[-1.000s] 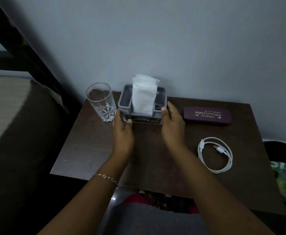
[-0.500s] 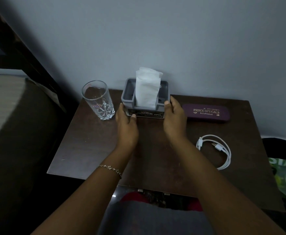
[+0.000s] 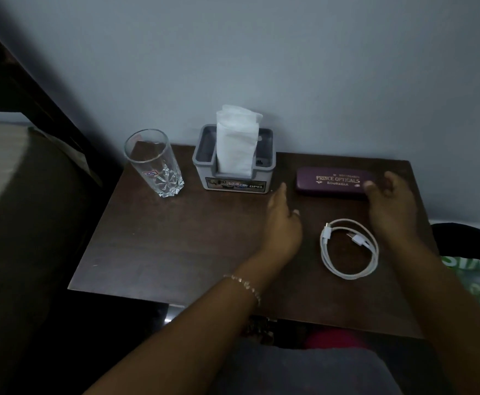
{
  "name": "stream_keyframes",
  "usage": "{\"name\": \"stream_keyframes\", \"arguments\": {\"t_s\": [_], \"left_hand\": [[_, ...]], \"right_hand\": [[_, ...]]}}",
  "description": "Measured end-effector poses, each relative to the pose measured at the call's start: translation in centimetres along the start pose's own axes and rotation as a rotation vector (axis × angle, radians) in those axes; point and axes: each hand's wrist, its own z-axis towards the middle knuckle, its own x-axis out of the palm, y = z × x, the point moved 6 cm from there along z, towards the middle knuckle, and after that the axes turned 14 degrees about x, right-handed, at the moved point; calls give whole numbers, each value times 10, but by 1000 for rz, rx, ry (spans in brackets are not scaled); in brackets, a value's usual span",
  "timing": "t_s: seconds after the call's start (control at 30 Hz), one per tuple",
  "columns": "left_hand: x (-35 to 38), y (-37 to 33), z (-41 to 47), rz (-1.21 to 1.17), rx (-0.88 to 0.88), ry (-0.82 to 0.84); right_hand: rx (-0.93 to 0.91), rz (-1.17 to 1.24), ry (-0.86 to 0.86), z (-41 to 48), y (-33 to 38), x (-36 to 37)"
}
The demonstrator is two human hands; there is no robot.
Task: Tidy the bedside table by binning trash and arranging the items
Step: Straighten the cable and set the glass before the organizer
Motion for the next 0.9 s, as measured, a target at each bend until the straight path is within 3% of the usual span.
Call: {"name": "stream_keyframes", "arguments": {"t_s": [0.17, 0.5, 0.6, 0.7, 0.9], "left_hand": [[15, -1, 26, 66, -35, 32], [13, -2, 12, 102, -28, 13], [6, 6, -22, 91, -18, -15], [11, 9, -45, 151, -14, 44], [23, 5, -48, 265, 104, 13]], "right_hand": [[57, 68, 120, 17, -13, 12], [68, 149, 116, 2, -18, 0], [50, 38, 72, -23, -36, -26], [69, -182, 151, -48, -65, -32], [142, -69, 173, -78, -84, -14]]}}
